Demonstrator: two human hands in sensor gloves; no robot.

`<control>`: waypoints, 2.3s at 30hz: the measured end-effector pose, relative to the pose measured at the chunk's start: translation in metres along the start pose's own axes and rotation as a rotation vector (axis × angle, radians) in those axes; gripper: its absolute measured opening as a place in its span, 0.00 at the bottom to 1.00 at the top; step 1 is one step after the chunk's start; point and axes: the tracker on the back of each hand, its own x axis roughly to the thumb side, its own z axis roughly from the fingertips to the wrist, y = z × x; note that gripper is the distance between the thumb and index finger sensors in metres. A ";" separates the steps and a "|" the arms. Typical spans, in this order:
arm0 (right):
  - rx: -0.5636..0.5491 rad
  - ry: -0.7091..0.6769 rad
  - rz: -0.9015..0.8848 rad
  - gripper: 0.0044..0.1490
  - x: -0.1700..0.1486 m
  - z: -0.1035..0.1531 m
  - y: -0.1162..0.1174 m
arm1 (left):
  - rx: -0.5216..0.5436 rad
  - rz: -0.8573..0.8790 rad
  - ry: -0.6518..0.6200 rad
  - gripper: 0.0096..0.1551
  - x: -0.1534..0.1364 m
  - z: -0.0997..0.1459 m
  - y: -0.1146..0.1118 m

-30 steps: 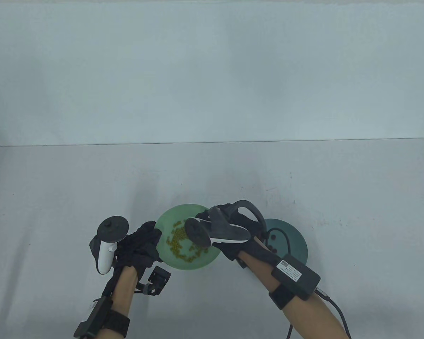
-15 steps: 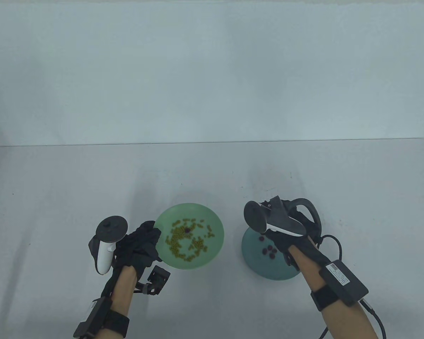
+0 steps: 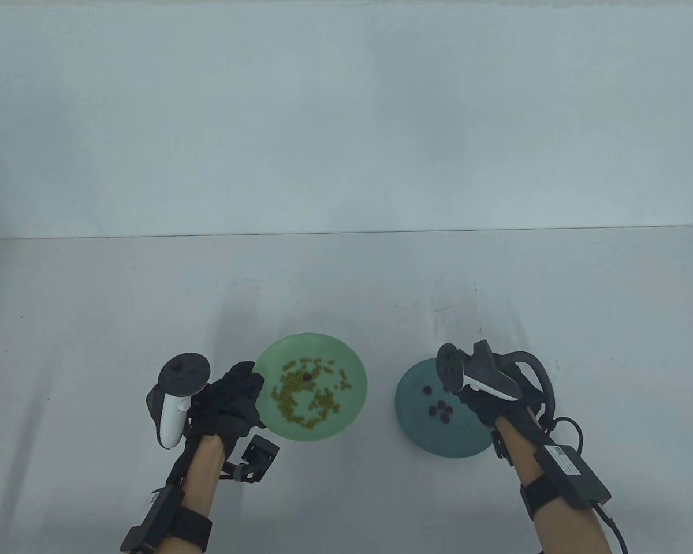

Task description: Pick cranberries with hand pinch into plate

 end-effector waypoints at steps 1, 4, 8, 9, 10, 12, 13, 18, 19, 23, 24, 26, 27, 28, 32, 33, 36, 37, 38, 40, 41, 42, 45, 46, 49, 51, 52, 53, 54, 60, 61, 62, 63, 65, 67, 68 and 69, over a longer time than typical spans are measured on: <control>0.012 0.005 0.000 0.28 0.000 -0.002 0.003 | 0.000 -0.001 0.000 0.29 0.000 0.000 0.000; 0.038 0.023 -0.001 0.28 -0.001 -0.006 0.011 | -0.001 -0.002 0.000 0.29 0.000 0.000 0.000; 0.064 0.029 0.007 0.28 0.000 -0.009 0.019 | -0.001 -0.002 0.000 0.29 0.000 0.000 0.000; 0.071 0.030 0.007 0.28 0.000 -0.010 0.021 | -0.001 -0.001 0.000 0.29 0.000 0.000 0.000; 0.076 0.032 0.009 0.28 0.000 -0.010 0.023 | -0.001 -0.001 0.000 0.29 0.000 0.000 0.000; 0.089 0.033 0.014 0.28 0.001 -0.011 0.026 | 0.000 0.000 0.001 0.29 0.000 0.000 0.000; 0.089 0.036 0.022 0.28 0.001 -0.011 0.027 | 0.001 0.000 0.000 0.29 0.000 0.000 0.000; 0.093 0.041 0.028 0.30 0.001 -0.010 0.023 | 0.001 0.002 0.000 0.29 0.000 0.000 0.001; 0.090 0.042 0.029 0.31 0.000 -0.010 0.021 | 0.000 0.001 0.000 0.29 0.000 0.000 0.000; 0.068 0.041 0.034 0.31 0.000 -0.007 0.010 | -0.001 0.000 -0.001 0.29 0.001 0.000 0.001; 0.056 0.038 0.041 0.30 0.000 -0.006 0.005 | -0.002 -0.001 -0.002 0.29 0.001 0.000 0.001; 0.036 0.030 0.048 0.30 0.002 -0.004 -0.006 | -0.003 -0.002 -0.002 0.29 0.001 0.000 0.000; 0.018 0.023 0.049 0.30 0.004 -0.002 -0.014 | -0.003 -0.003 -0.003 0.29 0.001 0.000 0.000; 0.001 0.016 0.053 0.29 0.006 0.000 -0.022 | -0.003 -0.004 -0.003 0.29 0.001 0.000 0.000; -0.066 -0.024 0.079 0.29 0.017 0.009 -0.056 | -0.004 -0.006 -0.004 0.29 0.001 0.000 0.000; -0.083 -0.035 0.087 0.28 0.020 0.011 -0.064 | -0.005 -0.008 -0.004 0.29 0.001 0.000 0.000; -0.136 -0.070 0.107 0.29 0.034 0.018 -0.085 | -0.006 -0.010 -0.006 0.29 0.001 0.000 -0.001; -0.152 -0.087 0.114 0.29 0.040 0.020 -0.092 | -0.008 -0.010 -0.007 0.29 0.001 0.000 -0.001; -0.165 -0.099 0.119 0.29 0.045 0.022 -0.097 | -0.008 -0.010 -0.008 0.29 0.001 0.000 -0.001; -0.193 -0.129 0.131 0.29 0.058 0.024 -0.108 | -0.009 -0.011 -0.009 0.29 0.002 0.000 -0.002; -0.204 -0.144 0.138 0.29 0.064 0.026 -0.113 | -0.010 -0.012 -0.010 0.29 0.002 -0.001 -0.002; -0.217 -0.160 0.142 0.29 0.071 0.026 -0.117 | -0.011 -0.012 -0.010 0.29 0.002 -0.001 -0.002; -0.237 -0.203 0.131 0.29 0.090 0.027 -0.125 | -0.011 -0.011 -0.011 0.29 0.002 -0.001 -0.002; -0.241 -0.222 0.124 0.28 0.098 0.027 -0.128 | -0.012 -0.011 -0.010 0.29 0.002 -0.001 -0.003; -0.247 -0.264 0.116 0.28 0.116 0.027 -0.129 | -0.012 -0.007 -0.011 0.29 0.002 0.000 -0.003; -0.251 -0.290 0.119 0.27 0.130 0.025 -0.128 | -0.012 -0.003 -0.013 0.29 0.002 -0.001 -0.003; -0.246 -0.299 0.118 0.27 0.135 0.025 -0.127 | -0.011 -0.002 -0.014 0.29 0.002 -0.001 -0.003; -0.243 -0.312 0.112 0.27 0.141 0.024 -0.126 | -0.010 -0.001 -0.015 0.29 0.003 -0.001 -0.003; -0.241 -0.323 0.112 0.27 0.146 0.024 -0.125 | -0.011 0.000 -0.015 0.29 0.003 -0.001 -0.003; -0.218 -0.394 0.121 0.28 0.176 0.023 -0.121 | -0.015 -0.003 -0.016 0.29 0.003 -0.001 -0.004; -0.213 -0.402 0.124 0.28 0.179 0.023 -0.120 | -0.016 -0.003 -0.017 0.29 0.003 -0.001 -0.004; -0.205 -0.412 0.128 0.28 0.183 0.023 -0.119 | -0.017 -0.004 -0.017 0.29 0.003 -0.001 -0.004; -0.197 -0.420 0.130 0.27 0.187 0.023 -0.117 | -0.018 -0.004 -0.017 0.29 0.003 -0.001 -0.004; -0.193 -0.424 0.139 0.27 0.191 0.023 -0.114 | -0.019 -0.004 -0.018 0.29 0.003 -0.001 -0.004; -0.177 -0.434 0.155 0.26 0.195 0.023 -0.110 | -0.017 -0.003 -0.020 0.29 0.003 -0.001 -0.004; -0.173 -0.436 0.158 0.26 0.197 0.023 -0.108 | -0.017 -0.001 -0.020 0.29 0.003 -0.001 -0.004; -0.173 -0.438 0.162 0.26 0.198 0.023 -0.107 | -0.017 0.000 -0.020 0.29 0.003 -0.001 -0.004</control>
